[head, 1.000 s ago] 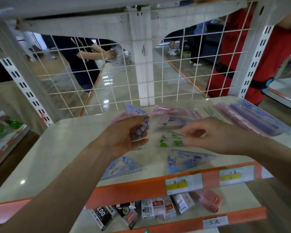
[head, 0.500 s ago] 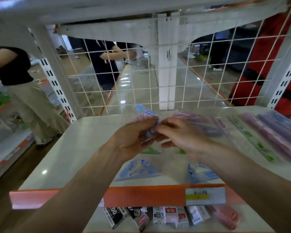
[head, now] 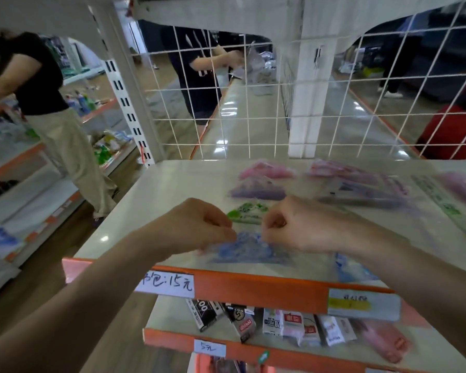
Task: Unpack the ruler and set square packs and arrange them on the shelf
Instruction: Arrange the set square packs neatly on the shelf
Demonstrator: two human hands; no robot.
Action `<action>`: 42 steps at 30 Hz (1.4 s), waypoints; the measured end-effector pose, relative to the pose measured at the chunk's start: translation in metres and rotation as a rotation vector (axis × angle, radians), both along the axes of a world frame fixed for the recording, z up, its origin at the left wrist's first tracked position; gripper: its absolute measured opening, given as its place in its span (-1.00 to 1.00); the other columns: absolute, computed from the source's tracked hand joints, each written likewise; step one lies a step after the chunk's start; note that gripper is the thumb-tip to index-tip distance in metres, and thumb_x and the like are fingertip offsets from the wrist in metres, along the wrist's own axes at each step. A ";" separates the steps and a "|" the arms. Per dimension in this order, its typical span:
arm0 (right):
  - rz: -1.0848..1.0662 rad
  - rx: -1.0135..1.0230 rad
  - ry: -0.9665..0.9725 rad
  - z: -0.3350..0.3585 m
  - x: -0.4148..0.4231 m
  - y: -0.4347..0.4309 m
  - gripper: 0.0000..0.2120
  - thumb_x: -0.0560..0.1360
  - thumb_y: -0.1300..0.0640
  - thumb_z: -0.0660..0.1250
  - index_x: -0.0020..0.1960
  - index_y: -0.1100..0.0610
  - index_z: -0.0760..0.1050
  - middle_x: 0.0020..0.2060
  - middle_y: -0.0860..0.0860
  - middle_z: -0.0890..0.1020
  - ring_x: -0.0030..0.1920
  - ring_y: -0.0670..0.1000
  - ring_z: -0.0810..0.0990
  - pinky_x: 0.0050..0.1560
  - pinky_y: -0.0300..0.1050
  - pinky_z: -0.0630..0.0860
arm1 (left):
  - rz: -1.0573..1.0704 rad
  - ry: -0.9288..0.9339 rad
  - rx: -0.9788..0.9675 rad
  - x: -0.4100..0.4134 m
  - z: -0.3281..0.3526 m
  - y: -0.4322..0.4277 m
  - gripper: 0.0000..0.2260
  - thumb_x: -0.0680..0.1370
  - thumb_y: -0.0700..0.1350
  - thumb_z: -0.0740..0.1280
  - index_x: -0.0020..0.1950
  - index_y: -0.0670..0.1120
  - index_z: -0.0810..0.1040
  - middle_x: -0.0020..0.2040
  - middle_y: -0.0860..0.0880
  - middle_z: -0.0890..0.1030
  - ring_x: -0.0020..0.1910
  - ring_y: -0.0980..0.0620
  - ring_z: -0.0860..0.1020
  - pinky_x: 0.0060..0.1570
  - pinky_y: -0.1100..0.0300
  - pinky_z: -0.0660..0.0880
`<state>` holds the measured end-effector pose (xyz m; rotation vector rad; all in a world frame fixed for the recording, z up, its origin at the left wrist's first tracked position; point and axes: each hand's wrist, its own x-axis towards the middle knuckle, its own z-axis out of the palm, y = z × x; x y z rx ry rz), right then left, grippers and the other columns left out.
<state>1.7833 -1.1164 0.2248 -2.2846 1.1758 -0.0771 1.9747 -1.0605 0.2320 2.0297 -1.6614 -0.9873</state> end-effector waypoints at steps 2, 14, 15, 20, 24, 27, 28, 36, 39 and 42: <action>0.002 -0.146 0.123 0.004 -0.003 0.007 -0.73 0.52 -0.09 0.28 -0.12 0.11 0.57 -0.32 -0.05 0.56 -0.31 -0.04 0.52 -0.29 -0.11 0.44 | -0.078 -0.222 0.003 -0.007 -0.002 0.002 -0.63 0.42 0.13 0.42 0.15 -0.01 0.58 -0.05 0.11 0.58 -0.11 0.21 0.53 -0.14 0.37 0.44; 0.036 0.031 0.058 0.005 -0.007 0.031 -0.67 0.46 -0.11 0.35 -0.16 0.19 0.57 -0.28 0.08 0.61 -0.27 0.04 0.56 -0.22 -0.04 0.48 | -0.258 -0.336 0.032 -0.028 -0.003 0.010 -0.60 0.43 0.18 0.37 0.16 0.01 0.48 0.03 0.10 0.49 0.01 0.11 0.50 0.02 0.22 0.47; 0.040 0.058 0.026 0.004 -0.007 0.029 -0.66 0.46 -0.11 0.34 -0.27 0.16 0.52 -0.40 0.04 0.53 -0.37 0.01 0.47 -0.31 -0.07 0.39 | -0.245 -0.316 0.023 -0.027 -0.003 0.009 -0.62 0.45 0.14 0.38 0.18 0.01 0.47 0.06 0.09 0.50 0.01 0.12 0.50 0.01 0.24 0.47; 0.024 0.094 -0.081 -0.006 -0.010 0.022 -0.90 0.51 -0.03 0.33 -0.03 -0.03 0.53 -0.23 -0.19 0.54 -0.18 -0.18 0.53 -0.12 -0.23 0.48 | -0.213 -0.211 -0.010 -0.020 -0.007 0.010 -0.69 0.48 0.02 0.39 0.19 -0.04 0.56 -0.02 0.06 0.58 -0.13 0.19 0.52 -0.21 0.43 0.42; -0.033 0.030 -0.286 0.002 -0.014 0.023 -0.94 0.50 0.06 0.37 -0.07 -0.05 0.50 -0.18 -0.14 0.60 -0.14 -0.21 0.57 -0.08 -0.29 0.53 | -0.130 -0.090 -0.260 -0.018 0.001 0.015 -0.94 0.45 -0.07 0.44 -0.11 -0.02 0.66 -0.19 -0.04 0.64 -0.31 0.11 0.50 -0.32 0.35 0.39; -0.033 -0.102 -0.308 0.003 -0.014 0.027 -0.95 0.49 0.03 0.38 -0.08 -0.09 0.51 -0.20 -0.18 0.59 -0.16 -0.23 0.55 -0.09 -0.32 0.50 | -0.138 -0.178 -0.366 -0.014 -0.002 0.017 -0.90 0.46 -0.07 0.42 -0.05 0.00 0.68 -0.15 0.06 0.61 -0.22 0.13 0.53 -0.19 0.32 0.44; -0.010 -0.131 -0.253 -0.001 -0.014 0.029 -0.94 0.50 0.01 0.36 -0.03 -0.10 0.53 -0.17 -0.19 0.60 -0.14 -0.23 0.55 -0.08 -0.32 0.50 | -0.160 -0.212 -0.352 -0.013 -0.006 0.018 -0.87 0.47 -0.06 0.41 -0.02 -0.01 0.68 -0.14 0.07 0.60 -0.19 0.13 0.54 -0.14 0.27 0.47; 0.006 -0.302 -0.181 -0.017 -0.013 0.032 -0.83 0.54 0.03 0.31 0.08 -0.01 0.62 -0.10 -0.14 0.61 -0.13 -0.12 0.54 -0.06 -0.19 0.48 | -0.200 -0.297 -0.448 -0.015 -0.023 0.023 -0.71 0.44 0.01 0.21 -0.08 -0.06 0.69 -0.21 -0.01 0.58 -0.26 0.05 0.51 -0.22 0.10 0.46; -0.064 -0.138 -0.207 -0.011 -0.013 0.024 -0.79 0.53 0.02 0.34 0.14 -0.02 0.62 -0.02 -0.16 0.64 -0.08 -0.16 0.58 0.01 -0.23 0.50 | -0.149 -0.184 -0.352 -0.015 -0.016 0.018 -0.84 0.50 -0.03 0.33 -0.08 -0.07 0.67 -0.20 -0.06 0.62 -0.27 0.06 0.51 -0.24 0.24 0.42; -0.055 -0.036 -0.125 -0.009 -0.012 0.017 -0.74 0.53 0.00 0.34 0.20 -0.01 0.58 0.07 -0.14 0.63 -0.05 -0.20 0.56 0.02 -0.32 0.45 | -0.114 -0.132 -0.190 -0.010 -0.011 0.006 -0.93 0.49 -0.06 0.40 -0.05 0.06 0.59 -0.17 0.08 0.62 -0.22 0.13 0.55 -0.32 0.45 0.40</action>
